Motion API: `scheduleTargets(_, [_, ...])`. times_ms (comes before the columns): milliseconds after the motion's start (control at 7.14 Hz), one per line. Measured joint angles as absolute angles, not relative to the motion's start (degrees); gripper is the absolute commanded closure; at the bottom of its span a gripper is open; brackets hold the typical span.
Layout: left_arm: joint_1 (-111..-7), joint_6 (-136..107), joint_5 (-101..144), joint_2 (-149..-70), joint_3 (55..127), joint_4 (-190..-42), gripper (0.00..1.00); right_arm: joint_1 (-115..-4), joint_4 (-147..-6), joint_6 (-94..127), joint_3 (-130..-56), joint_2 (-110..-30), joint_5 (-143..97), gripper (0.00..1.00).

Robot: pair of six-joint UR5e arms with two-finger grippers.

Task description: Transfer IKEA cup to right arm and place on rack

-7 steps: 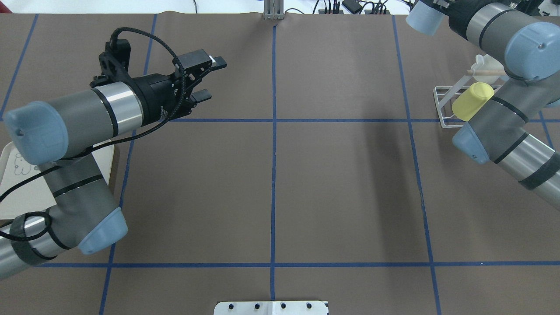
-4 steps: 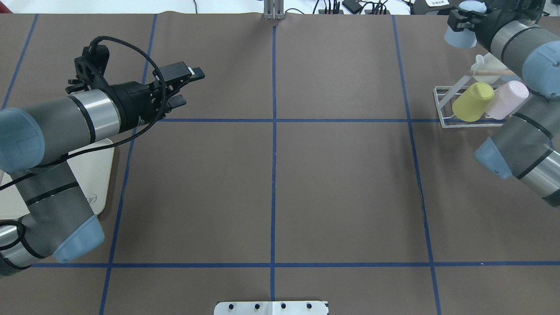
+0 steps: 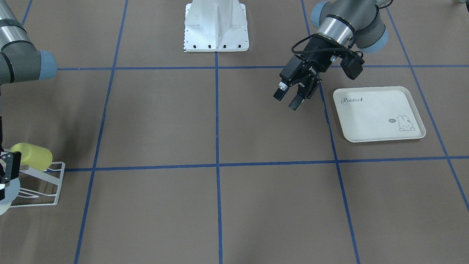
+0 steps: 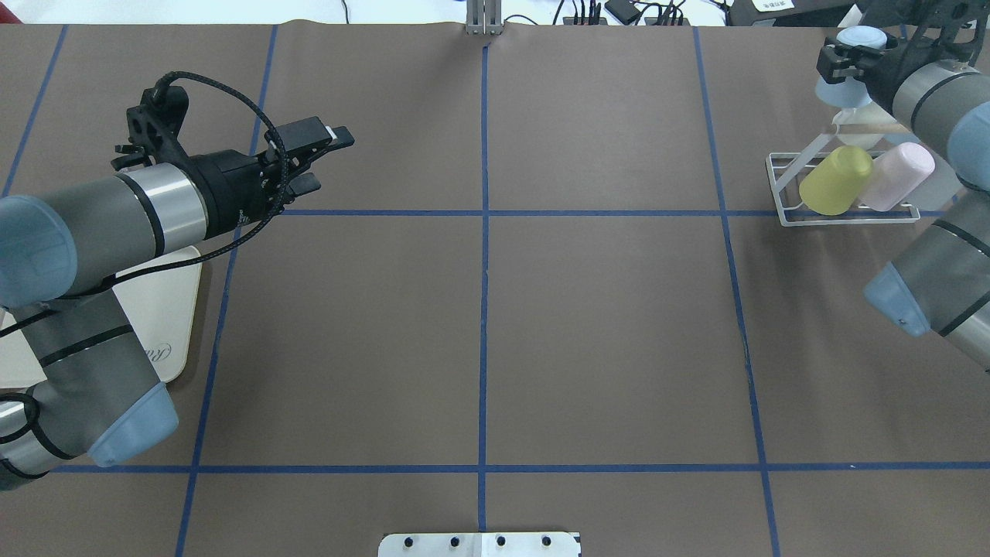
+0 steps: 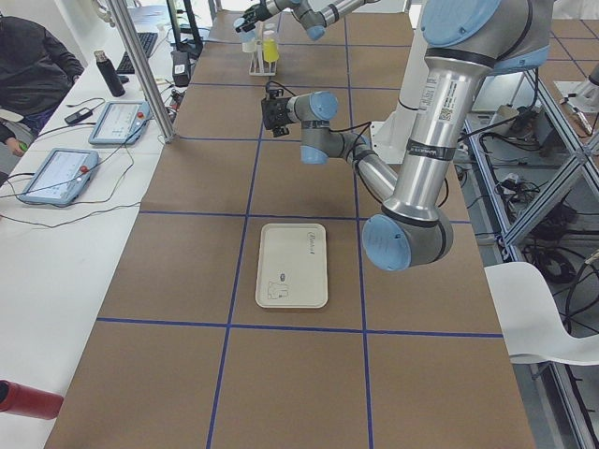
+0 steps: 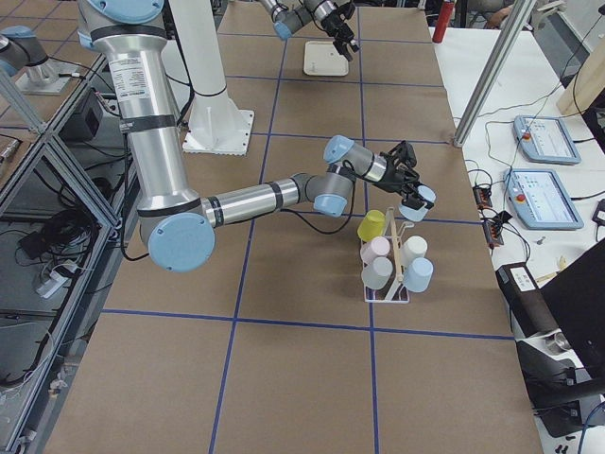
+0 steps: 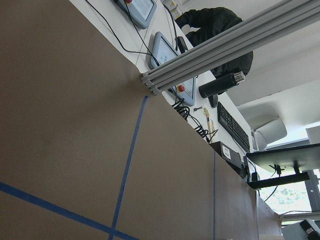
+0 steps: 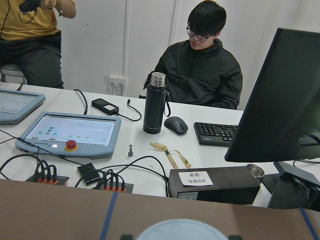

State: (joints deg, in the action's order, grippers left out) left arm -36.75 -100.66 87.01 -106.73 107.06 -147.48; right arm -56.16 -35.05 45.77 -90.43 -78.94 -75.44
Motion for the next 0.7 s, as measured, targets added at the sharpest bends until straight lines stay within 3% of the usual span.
scheduleTargets(700, [-36.5, -101.0, 87.0, -106.8, 106.8, -147.5, 0.00, -56.2, -35.3, 45.7, -89.1, -79.0, -75.2, 1.00])
